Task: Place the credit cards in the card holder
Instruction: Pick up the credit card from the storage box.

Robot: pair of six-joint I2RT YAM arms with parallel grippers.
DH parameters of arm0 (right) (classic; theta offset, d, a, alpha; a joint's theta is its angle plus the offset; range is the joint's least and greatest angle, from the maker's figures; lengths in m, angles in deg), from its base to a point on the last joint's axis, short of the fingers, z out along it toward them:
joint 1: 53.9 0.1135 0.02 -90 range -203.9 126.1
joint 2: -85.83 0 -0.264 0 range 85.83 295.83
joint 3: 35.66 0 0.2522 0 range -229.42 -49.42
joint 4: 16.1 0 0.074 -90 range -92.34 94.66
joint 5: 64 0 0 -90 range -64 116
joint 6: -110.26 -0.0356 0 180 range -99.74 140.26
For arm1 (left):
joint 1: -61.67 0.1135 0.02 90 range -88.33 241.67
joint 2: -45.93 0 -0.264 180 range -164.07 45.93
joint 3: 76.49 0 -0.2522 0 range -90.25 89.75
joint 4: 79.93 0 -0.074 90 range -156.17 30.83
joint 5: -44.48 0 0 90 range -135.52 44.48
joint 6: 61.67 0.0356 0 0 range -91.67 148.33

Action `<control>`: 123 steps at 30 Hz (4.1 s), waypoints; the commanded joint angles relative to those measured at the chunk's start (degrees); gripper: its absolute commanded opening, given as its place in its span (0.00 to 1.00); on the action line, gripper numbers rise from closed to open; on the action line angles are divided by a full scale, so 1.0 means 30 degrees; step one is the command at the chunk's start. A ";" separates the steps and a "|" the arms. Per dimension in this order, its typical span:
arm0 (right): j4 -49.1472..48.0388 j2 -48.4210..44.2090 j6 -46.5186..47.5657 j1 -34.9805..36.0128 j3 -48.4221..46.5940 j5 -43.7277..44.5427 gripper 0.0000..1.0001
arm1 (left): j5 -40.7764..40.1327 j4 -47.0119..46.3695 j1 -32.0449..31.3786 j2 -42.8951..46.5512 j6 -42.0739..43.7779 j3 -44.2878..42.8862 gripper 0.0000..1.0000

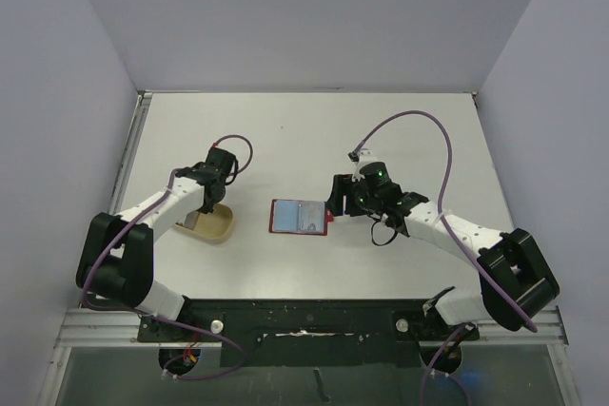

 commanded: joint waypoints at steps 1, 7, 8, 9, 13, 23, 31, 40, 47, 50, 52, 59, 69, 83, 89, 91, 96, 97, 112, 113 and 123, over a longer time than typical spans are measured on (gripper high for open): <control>-0.1068 -0.0717 0.0111 -0.0136 -0.0101 -0.0067 0.61 | -0.0887 0.0127 0.0003 -0.0102 -0.0067 -0.0997 0.18; -0.1054 -0.0701 0.0104 -0.0119 -0.0160 -0.0096 0.61 | -0.0822 0.0446 -0.0148 -0.0148 -0.0096 -0.1250 0.14; -0.1053 -0.0696 0.0104 -0.0128 -0.0185 -0.0119 0.61 | -0.0776 0.0546 -0.0177 -0.0158 -0.0111 -0.1314 0.13; -0.1046 -0.0687 0.0130 -0.0155 -0.0181 -0.0126 0.61 | -0.0770 0.0650 -0.0199 -0.0181 -0.0160 -0.1392 0.13; -0.1108 -0.0603 0.0163 -0.0129 -0.0195 -0.0075 0.61 | -0.0627 0.1043 -0.0342 -0.0159 -0.0396 -0.1702 0.09; -0.0956 -0.0598 0.0082 -0.0119 -0.0411 -0.0064 0.61 | 0.0441 0.1931 -0.0420 0.0413 -0.0838 -0.2280 0.00; -0.1290 -0.0746 0.0010 -0.0066 -0.0397 -0.0886 0.61 | 0.2998 0.2890 -0.0320 0.1671 -0.2615 -0.3392 0.00; -0.3636 -0.1385 -0.1521 0.0017 0.0623 -0.2589 0.60 | 0.6774 0.2716 0.0050 0.3504 -0.3710 -0.4117 0.00; -0.5630 -0.1616 -0.2801 0.0319 0.1041 -0.3456 0.58 | 1.0748 0.0782 0.0319 0.5036 -0.4415 -0.3298 0.00; -0.6733 -0.1595 -0.3280 0.0374 0.1172 -0.3956 0.54 | 1.3724 -0.1079 0.0365 0.5891 -0.4750 -0.2293 0.00; -0.7810 -0.1512 -0.3834 0.0391 0.1365 -0.4449 0.52 | 1.5578 -0.2067 0.0371 0.6292 -0.5075 -0.1638 0.00; -0.9869 -0.1563 -0.4572 0.0832 0.1317 -0.4957 0.48 | 2.1129 -0.5752 0.0399 0.7474 -0.7436 0.0364 0.00; -1.1883 -0.1412 -0.5550 0.0991 0.1213 -0.6342 0.47 | 2.6314 -1.3946 0.0416 0.8365 -1.3918 0.3800 0.00; -1.3148 -0.0789 -0.5937 0.0992 0.0875 -0.8011 0.46 | 2.7414 -1.7409 0.0400 0.7703 -1.6709 0.5435 0.00; -1.4632 0.0173 -0.6568 0.0995 0.0992 -0.8996 0.32 | 2.7307 -1.8181 0.0400 0.7571 -1.7309 0.6146 0.00; -1.5360 0.0393 -0.6972 0.0992 0.1155 -0.9307 0.28 | 2.7243 -1.8287 0.0401 0.7528 -1.7352 0.6320 0.00; -1.5589 0.0573 -0.7016 0.0992 0.1160 -0.9527 0.26 | 2.7264 -1.8563 0.0415 0.7374 -1.7426 0.6574 0.00; -1.5563 0.0617 -0.7015 0.0992 0.1166 -0.9527 0.26 | 2.7307 -1.8679 0.0425 0.7341 -1.7475 0.6622 0.00; -1.4361 0.1026 -0.6664 0.0990 0.0945 -0.9060 0.35 | 2.7506 -1.9595 0.0414 0.7394 -1.7943 0.6963 0.00; -1.4362 0.1026 -0.6664 0.0992 0.0935 -0.9058 0.36 | 2.7488 -1.9592 0.0428 0.7421 -1.7938 0.6964 0.00; -1.4638 0.1145 -0.6788 0.1009 0.0936 -0.9260 0.33 | 2.7531 -2.0432 0.0426 0.7322 -1.8344 0.7364 0.00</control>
